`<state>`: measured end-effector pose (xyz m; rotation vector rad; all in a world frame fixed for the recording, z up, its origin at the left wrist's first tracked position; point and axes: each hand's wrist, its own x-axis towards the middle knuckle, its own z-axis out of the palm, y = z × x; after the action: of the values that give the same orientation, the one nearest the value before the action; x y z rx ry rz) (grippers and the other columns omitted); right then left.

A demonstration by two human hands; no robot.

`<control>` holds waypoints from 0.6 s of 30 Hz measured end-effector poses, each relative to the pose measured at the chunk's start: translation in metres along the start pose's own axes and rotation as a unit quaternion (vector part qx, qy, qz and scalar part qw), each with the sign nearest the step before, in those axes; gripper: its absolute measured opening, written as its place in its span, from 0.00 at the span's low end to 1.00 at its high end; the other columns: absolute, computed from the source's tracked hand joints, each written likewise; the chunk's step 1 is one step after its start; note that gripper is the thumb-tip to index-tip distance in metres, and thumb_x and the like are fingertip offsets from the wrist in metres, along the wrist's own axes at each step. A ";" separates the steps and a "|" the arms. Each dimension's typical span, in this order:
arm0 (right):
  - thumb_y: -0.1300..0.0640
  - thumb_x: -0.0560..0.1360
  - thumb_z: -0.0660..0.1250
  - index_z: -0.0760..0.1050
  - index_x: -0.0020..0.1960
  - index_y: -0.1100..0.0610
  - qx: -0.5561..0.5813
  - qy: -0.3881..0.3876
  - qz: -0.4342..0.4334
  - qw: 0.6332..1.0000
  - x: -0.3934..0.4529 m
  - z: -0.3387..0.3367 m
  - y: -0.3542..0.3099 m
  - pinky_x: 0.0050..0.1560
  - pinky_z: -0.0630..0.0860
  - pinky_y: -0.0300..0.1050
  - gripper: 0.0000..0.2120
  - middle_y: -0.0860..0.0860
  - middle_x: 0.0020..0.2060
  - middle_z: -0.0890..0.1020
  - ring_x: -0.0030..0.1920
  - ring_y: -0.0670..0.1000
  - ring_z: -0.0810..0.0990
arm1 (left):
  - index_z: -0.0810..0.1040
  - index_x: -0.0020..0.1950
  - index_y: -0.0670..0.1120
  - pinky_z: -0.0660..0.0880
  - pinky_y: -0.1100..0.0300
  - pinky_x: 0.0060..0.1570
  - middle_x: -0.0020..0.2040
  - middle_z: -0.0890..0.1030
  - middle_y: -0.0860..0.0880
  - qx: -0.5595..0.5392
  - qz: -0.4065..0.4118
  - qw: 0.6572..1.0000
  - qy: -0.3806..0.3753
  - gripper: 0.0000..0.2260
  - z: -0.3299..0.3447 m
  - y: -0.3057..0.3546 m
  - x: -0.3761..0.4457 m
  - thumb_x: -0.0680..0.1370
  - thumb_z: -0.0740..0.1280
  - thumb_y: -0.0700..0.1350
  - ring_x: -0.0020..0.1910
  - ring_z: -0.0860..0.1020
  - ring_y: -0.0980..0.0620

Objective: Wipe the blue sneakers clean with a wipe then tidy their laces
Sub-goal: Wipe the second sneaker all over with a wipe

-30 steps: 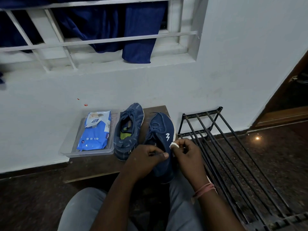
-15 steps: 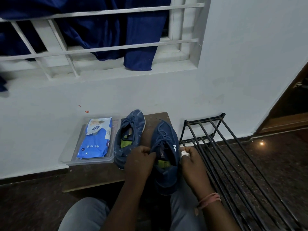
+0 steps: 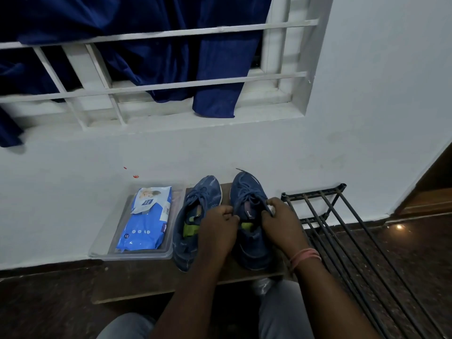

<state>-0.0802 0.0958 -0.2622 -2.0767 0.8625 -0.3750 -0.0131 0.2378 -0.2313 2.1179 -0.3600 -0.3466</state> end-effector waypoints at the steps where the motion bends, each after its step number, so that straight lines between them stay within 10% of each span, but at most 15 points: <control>1: 0.61 0.78 0.61 0.77 0.57 0.55 0.001 -0.001 0.005 1.000 0.008 0.001 -0.001 0.33 0.64 0.34 0.09 0.58 0.53 0.79 0.42 0.51 0.76 | 0.85 0.55 0.49 0.82 0.51 0.52 0.47 0.86 0.51 -0.013 -0.008 1.000 -0.011 0.08 0.000 0.002 0.007 0.79 0.69 0.44 0.47 0.83 0.51; 5: 0.64 0.76 0.61 0.75 0.48 0.53 0.007 0.020 0.004 1.000 0.024 0.009 -0.003 0.32 0.65 0.37 0.08 0.60 0.49 0.79 0.40 0.52 0.77 | 0.82 0.65 0.49 0.82 0.53 0.55 0.54 0.85 0.51 0.001 0.011 1.000 -0.026 0.14 -0.007 0.002 0.025 0.80 0.68 0.45 0.51 0.83 0.54; 13: 0.59 0.76 0.68 0.77 0.57 0.56 -0.013 0.092 0.012 0.996 0.020 0.015 -0.005 0.39 0.67 0.39 0.10 0.57 0.54 0.77 0.42 0.49 0.72 | 0.81 0.45 0.52 0.72 0.57 0.42 0.41 0.82 0.54 0.168 0.010 0.972 0.161 0.09 -0.059 -0.029 0.015 0.82 0.62 0.47 0.41 0.77 0.53; 18: 0.53 0.78 0.69 0.73 0.56 0.49 0.018 0.170 -0.133 0.976 -0.033 0.014 -0.045 0.47 0.64 0.26 0.08 0.47 0.50 0.73 0.47 0.41 0.68 | 0.80 0.43 0.52 0.72 0.55 0.45 0.36 0.80 0.54 0.293 0.017 0.953 0.071 0.22 -0.065 -0.041 0.010 0.80 0.59 0.68 0.38 0.78 0.54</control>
<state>-0.0764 0.1457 -0.2335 -2.1318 0.7637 -0.9043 0.0262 0.3050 -0.2322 2.6943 -0.4555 -0.0631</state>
